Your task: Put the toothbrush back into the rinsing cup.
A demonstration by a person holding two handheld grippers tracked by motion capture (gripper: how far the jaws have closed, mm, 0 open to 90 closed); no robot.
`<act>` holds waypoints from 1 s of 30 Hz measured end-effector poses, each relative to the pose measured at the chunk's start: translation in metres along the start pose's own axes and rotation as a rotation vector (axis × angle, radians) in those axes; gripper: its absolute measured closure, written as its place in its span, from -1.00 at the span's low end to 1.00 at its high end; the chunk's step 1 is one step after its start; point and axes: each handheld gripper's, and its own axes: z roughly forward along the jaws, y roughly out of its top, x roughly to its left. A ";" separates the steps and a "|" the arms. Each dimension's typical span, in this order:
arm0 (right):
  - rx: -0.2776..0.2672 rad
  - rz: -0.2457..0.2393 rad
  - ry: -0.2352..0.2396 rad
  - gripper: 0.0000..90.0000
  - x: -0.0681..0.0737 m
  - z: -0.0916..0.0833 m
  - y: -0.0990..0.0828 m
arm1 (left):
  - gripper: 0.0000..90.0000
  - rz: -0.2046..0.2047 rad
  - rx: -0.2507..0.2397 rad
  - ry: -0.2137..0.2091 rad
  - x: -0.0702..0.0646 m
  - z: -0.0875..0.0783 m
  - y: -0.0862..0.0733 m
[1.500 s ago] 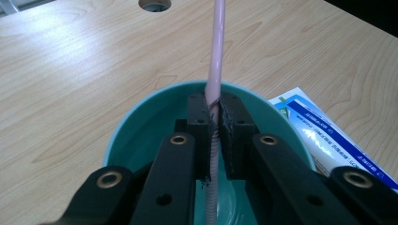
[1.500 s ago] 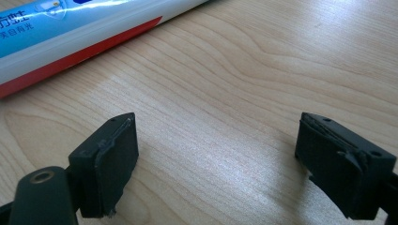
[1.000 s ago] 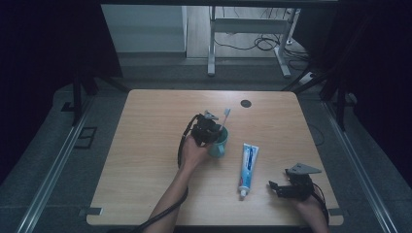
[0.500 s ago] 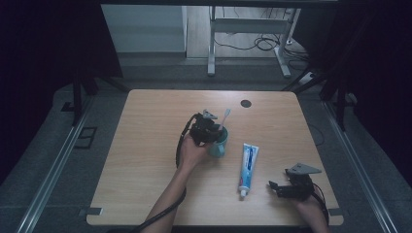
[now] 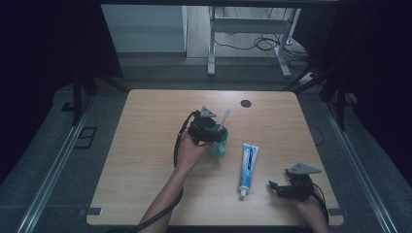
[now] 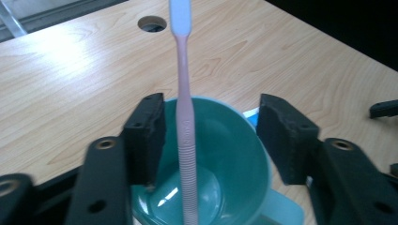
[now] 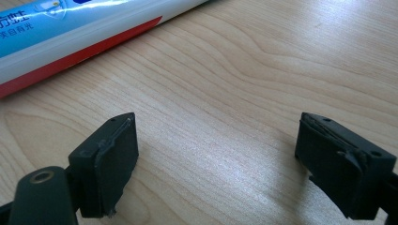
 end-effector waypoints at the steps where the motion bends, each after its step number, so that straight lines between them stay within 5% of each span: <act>1: 0.000 0.000 0.000 -0.71 0.000 0.000 0.000 | -0.12 0.004 -0.004 -0.005 -0.001 -0.003 0.001; 12: 0.000 0.000 0.000 -0.71 0.000 0.000 0.000 | -0.66 0.010 -0.011 -0.001 -0.005 -0.024 0.003; 30: 0.003 -0.003 0.000 -0.72 0.000 0.000 0.000 | -0.87 0.021 -0.010 0.021 0.000 -0.062 -0.022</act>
